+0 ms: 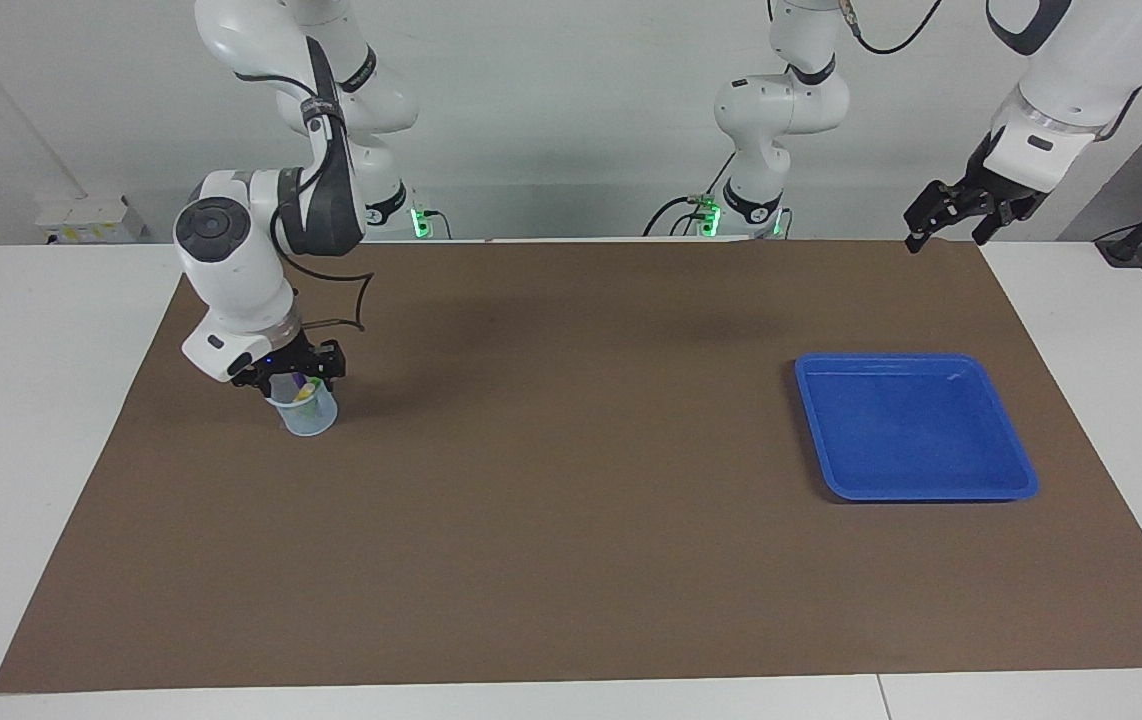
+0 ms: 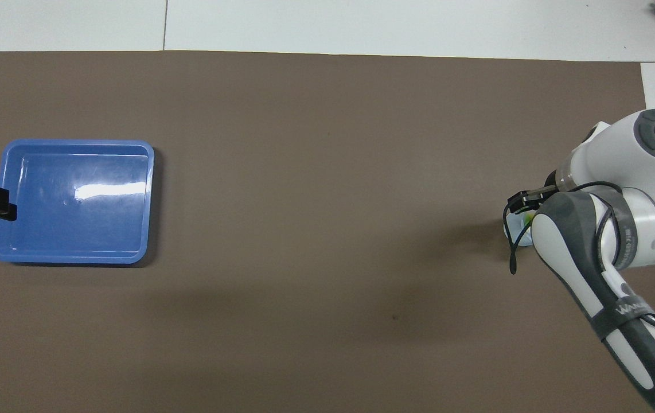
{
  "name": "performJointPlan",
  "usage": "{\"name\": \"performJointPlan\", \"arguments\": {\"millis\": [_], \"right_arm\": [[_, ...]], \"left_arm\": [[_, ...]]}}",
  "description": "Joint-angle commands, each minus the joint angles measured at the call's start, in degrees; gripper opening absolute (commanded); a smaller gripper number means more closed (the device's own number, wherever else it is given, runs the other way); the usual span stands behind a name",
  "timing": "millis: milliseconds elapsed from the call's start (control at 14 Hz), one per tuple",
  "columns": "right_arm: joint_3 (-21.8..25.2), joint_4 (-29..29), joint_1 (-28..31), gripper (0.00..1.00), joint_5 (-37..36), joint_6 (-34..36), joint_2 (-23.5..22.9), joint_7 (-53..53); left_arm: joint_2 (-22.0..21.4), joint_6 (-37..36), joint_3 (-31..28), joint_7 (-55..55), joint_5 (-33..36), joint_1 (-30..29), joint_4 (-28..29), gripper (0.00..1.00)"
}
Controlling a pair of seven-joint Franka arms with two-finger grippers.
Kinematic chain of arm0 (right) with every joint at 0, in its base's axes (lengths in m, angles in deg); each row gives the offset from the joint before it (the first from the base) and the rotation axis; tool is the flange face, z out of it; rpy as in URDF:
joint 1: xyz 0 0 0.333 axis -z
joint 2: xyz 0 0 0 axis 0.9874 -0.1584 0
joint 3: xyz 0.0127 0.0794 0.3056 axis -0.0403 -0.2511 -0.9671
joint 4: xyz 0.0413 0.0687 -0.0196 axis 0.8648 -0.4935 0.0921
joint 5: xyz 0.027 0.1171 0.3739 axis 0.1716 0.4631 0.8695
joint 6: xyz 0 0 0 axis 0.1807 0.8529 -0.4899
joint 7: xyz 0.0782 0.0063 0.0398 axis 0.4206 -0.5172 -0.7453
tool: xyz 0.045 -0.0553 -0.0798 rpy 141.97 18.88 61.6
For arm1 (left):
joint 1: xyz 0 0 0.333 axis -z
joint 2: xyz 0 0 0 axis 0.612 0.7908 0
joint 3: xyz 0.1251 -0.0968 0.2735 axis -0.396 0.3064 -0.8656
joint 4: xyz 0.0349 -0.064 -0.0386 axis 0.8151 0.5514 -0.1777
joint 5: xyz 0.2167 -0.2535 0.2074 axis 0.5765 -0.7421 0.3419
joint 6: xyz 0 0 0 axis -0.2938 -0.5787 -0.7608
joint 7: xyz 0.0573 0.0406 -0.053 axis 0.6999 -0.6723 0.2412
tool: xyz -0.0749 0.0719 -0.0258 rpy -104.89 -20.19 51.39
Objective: Right arm passes pens to left for tray arrangement
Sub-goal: 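Lower the right gripper into the cup and grasp the yellow pen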
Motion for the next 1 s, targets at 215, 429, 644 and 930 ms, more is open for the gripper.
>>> {"name": "performJointPlan", "arguments": {"millis": [215,429,644,930], "right_arm": [[-0.53,-0.14,0.71,0.79,-1.62,1.1,0.42,-1.19],[-0.53,-0.14,0.71,0.69,-1.62,1.28,0.33,-1.19],[-0.53,-0.05,0.71,0.61,-1.62,0.93,0.33,-1.11],[-0.53,-0.22,0.54,0.59,-1.62,0.31,0.33,-1.1]], "left_arm": [[-1.73,1.42,0.22,0.07,-0.42,-0.58,2.13,1.0],[-1.73,1.42,0.22,0.07,-0.42,-0.58,2.13,1.0],[-1.73,1.34,0.22,0.07,-0.42,-0.58,2.13,1.0],[-1.73,1.16,0.22,0.07,-0.42,-0.58,2.13,1.0]]}}
